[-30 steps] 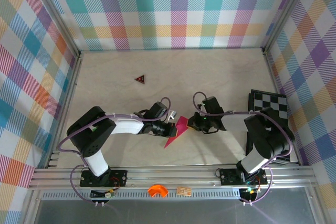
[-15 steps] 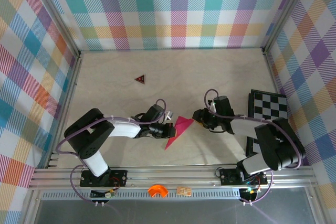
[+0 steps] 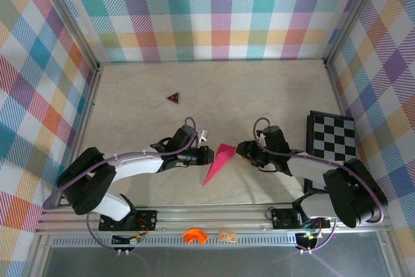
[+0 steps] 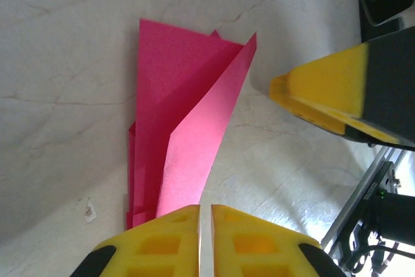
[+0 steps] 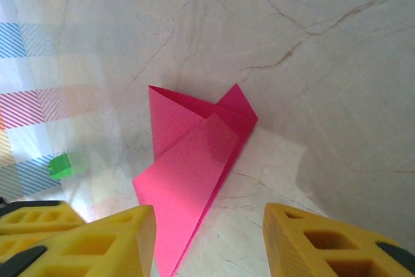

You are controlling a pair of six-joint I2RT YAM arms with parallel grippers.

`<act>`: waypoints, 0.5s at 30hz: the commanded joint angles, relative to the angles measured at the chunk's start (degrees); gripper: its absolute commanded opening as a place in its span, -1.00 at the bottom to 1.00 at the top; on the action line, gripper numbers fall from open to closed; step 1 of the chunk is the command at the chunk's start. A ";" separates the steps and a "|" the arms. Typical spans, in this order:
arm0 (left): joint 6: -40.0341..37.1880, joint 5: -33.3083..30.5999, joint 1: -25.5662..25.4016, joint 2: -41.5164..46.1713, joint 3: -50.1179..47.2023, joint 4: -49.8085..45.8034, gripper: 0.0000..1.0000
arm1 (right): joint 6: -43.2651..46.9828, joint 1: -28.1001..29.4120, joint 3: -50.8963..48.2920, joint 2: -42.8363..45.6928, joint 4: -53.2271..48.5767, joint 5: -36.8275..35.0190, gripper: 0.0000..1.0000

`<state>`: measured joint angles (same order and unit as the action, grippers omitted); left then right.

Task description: Fold a paper plane with a square sheet of paper (pick it up from the middle)

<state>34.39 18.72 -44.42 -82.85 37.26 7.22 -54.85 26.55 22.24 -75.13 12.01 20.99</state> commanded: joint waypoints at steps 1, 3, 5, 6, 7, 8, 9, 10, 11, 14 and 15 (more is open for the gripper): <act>-2.55 -3.50 1.74 3.24 -1.03 -3.27 -0.69 | -0.60 0.66 -0.03 0.96 -1.91 -1.00 -0.03; -3.01 -3.86 2.85 4.04 -1.04 -4.22 -0.67 | -0.64 0.92 0.08 0.87 -1.90 -0.96 -0.02; -3.28 -3.80 3.83 4.23 -0.96 -4.79 -0.60 | -0.70 1.20 0.42 0.87 -2.20 -0.95 -0.02; -3.43 -3.29 4.44 4.10 -0.88 -4.95 -0.58 | -0.65 1.40 0.59 0.87 -2.38 -1.13 -0.02; -3.47 -2.46 5.13 3.73 -0.72 -5.09 -0.57 | -0.75 1.57 0.74 0.95 -2.68 -1.17 -0.02; -3.48 -1.57 5.74 3.30 -0.61 -5.05 -0.54 | -0.75 1.73 0.94 0.96 -2.95 -1.13 -0.01; -3.52 -0.32 6.43 2.54 -0.44 -4.98 -0.50 | -0.64 1.92 1.18 0.95 -3.28 -1.05 -0.02; -3.55 1.04 7.19 1.76 -0.14 -4.94 -0.48 | -0.65 2.09 1.39 0.95 -3.61 -0.92 -0.01; -3.74 2.60 7.94 0.67 0.21 -4.85 -0.46 | -0.59 2.30 1.57 0.95 -3.97 -0.87 -0.01; -5.02 7.09 9.41 -2.81 1.77 -4.99 -0.40 | -0.26 2.79 1.84 0.64 -4.68 -0.53 -0.04; -5.36 8.67 9.73 -4.15 2.72 -5.16 -0.39 | -0.11 2.85 1.84 0.52 -4.74 -0.43 -0.08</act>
<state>31.11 21.52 -35.75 -84.14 37.74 3.70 -55.09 28.93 22.83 -75.16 8.73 20.36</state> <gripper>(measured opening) 0.301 0.473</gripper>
